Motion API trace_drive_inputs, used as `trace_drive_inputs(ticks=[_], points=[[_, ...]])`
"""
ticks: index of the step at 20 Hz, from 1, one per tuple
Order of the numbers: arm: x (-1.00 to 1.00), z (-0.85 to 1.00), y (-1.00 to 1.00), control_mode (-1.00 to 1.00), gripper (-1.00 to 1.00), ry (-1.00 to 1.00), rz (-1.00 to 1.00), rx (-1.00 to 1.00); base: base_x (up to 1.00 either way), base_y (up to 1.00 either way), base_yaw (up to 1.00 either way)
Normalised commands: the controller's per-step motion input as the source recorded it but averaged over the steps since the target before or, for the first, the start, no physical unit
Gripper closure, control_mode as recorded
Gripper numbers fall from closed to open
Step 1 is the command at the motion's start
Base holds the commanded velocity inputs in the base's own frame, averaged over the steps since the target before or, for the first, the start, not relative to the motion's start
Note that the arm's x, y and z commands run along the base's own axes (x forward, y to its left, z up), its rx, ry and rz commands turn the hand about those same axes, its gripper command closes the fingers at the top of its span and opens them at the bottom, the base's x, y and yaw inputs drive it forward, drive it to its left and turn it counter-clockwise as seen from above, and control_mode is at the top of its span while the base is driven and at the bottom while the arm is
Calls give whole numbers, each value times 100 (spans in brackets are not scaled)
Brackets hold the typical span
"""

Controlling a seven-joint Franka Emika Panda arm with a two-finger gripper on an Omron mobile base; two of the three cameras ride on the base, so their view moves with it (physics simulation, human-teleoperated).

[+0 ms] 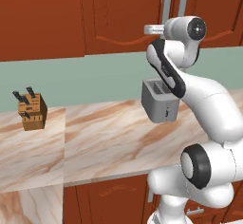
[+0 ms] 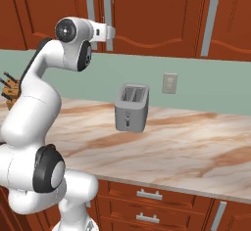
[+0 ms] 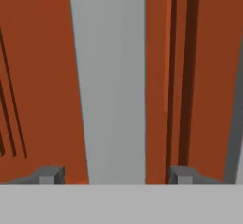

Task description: Open the cabinet directly in front. Then move the liquor and the mug to the dining counter with the jar on it.

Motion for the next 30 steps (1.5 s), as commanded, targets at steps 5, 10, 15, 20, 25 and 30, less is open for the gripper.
trace_drive_inputs(ticks=[5,10,15,20,25,30], points=[[7,0,0,-100,100,0,0,0,0,0,0],[0,0,0,-100,100,0,0,0,0,0,0],[-16,0,2,-100,100,-1,0,0,0,0,0],[-59,17,35,-100,100,0,0,0,0,0,0],[-64,29,64,-100,100,-1,-3,0,0,0,0],[-74,27,71,-100,100,-4,-6,0,0,0,0]])
